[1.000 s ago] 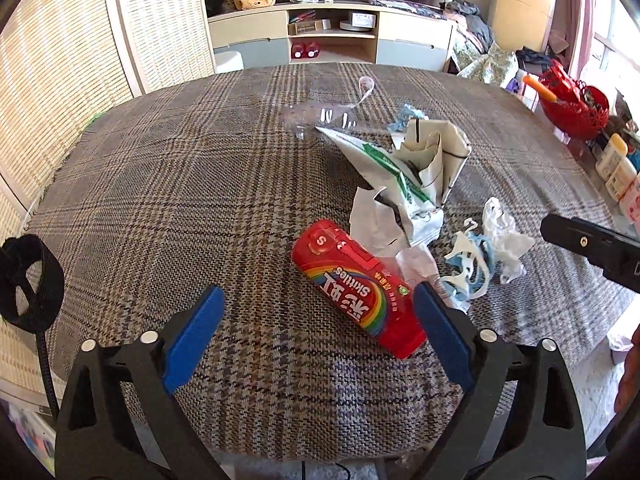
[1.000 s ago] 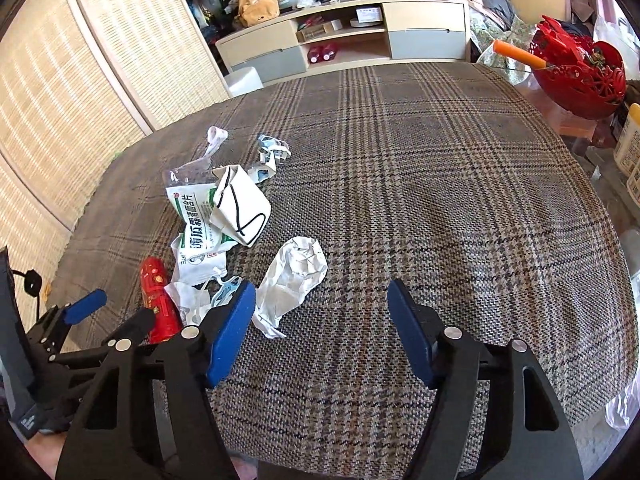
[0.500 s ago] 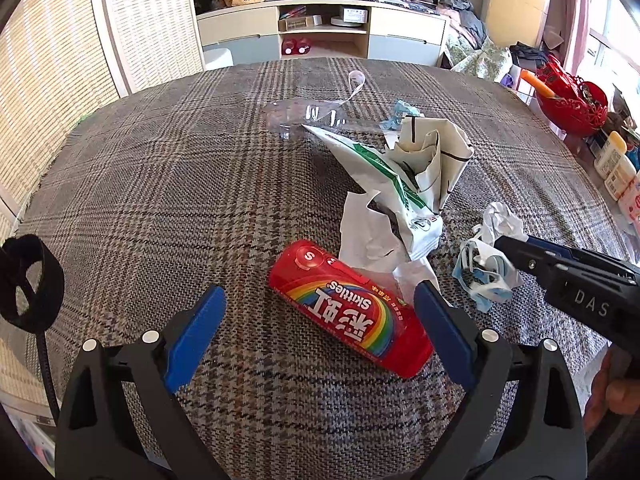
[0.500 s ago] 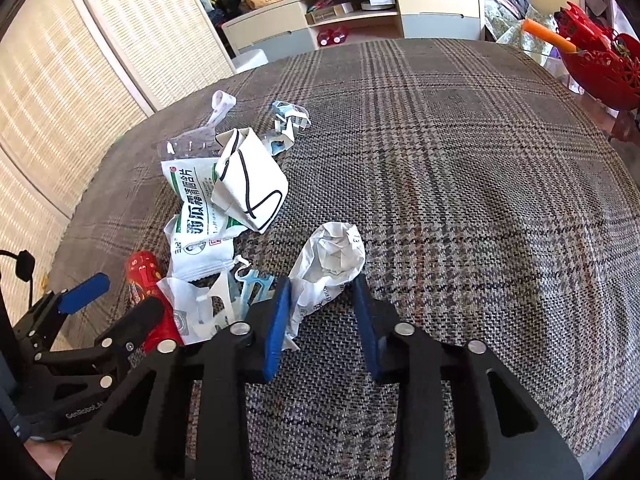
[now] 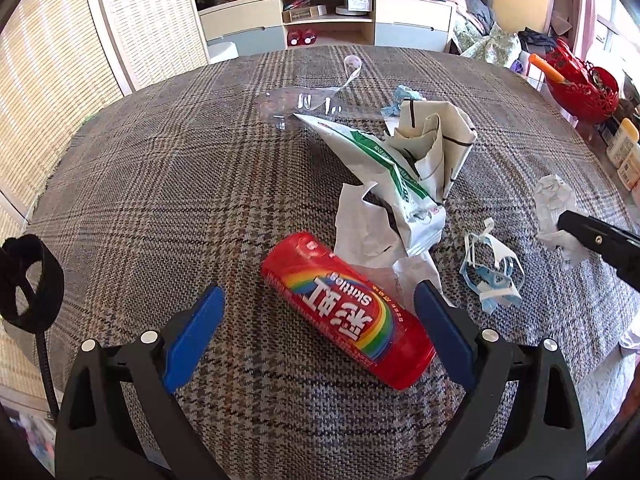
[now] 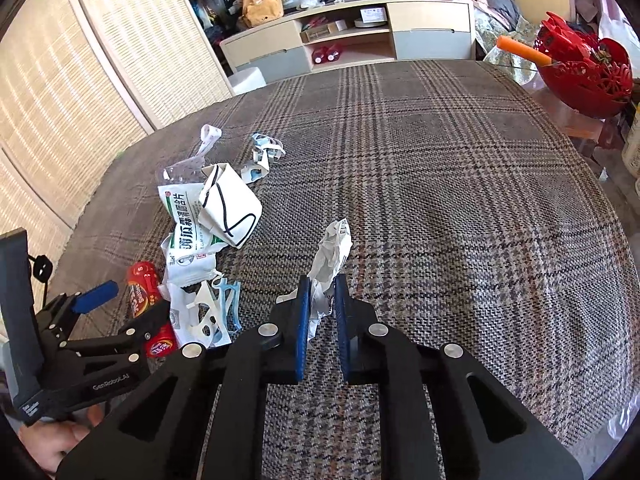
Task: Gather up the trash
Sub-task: 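Reach the right gripper to the crumpled white tissue and grasp it, then grasp the red Skittles tube with the left gripper while the right holds the tissue, then carry the Skittles tube and tissue over the bin and open both grippers, then grasp a white tissue with the left gripper while the right grasps a small wrapper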
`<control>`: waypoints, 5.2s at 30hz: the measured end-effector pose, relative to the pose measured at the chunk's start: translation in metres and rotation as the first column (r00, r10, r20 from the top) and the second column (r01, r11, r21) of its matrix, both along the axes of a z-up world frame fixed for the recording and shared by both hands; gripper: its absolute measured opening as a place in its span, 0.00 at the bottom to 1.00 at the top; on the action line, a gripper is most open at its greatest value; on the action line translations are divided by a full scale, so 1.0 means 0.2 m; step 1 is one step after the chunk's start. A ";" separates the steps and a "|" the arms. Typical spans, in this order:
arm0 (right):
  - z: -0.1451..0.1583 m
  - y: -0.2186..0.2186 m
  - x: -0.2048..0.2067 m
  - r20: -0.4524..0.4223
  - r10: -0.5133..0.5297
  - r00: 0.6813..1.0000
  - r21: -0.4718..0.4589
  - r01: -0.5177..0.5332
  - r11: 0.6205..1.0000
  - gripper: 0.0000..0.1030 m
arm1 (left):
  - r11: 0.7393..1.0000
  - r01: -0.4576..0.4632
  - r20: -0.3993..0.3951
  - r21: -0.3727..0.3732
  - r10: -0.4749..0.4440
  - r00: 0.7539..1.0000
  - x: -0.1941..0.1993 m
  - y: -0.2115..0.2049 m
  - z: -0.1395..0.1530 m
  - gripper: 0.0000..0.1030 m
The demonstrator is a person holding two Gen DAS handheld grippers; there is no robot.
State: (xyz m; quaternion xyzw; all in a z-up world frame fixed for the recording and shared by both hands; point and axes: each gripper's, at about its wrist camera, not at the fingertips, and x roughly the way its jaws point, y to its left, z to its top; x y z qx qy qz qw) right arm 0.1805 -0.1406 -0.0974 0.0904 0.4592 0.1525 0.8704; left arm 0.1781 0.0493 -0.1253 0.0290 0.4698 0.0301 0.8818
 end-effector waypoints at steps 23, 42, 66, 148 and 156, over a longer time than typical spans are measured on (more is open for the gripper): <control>-0.01 -0.07 -0.33 -0.024 0.042 0.999 -0.015 -0.043 0.999 0.13 | 0.996 0.046 -0.026 -0.075 -0.048 0.999 -0.35 0.12 0.00 0.30; 0.01 -0.14 -0.91 -0.003 0.077 0.997 -0.022 -0.077 0.997 0.13 | 0.974 0.165 -0.015 -0.158 -0.169 0.986 -0.95 -0.14 -0.02 0.30; -0.59 -0.10 -1.00 -0.211 0.061 0.976 -0.032 -0.069 0.997 0.13 | 0.936 0.179 -0.208 -0.304 -0.249 0.946 -1.04 -0.31 -0.66 0.30; -0.04 0.24 0.04 -0.060 0.076 0.995 0.022 -0.075 0.997 0.09 | 0.972 0.173 0.023 -0.157 -0.172 0.985 -0.07 0.01 0.04 0.87; -0.01 0.10 0.04 -0.033 0.041 0.999 0.019 -0.041 0.999 0.09 | 0.969 0.171 0.013 -0.178 -0.172 0.985 0.02 -0.01 -0.03 0.54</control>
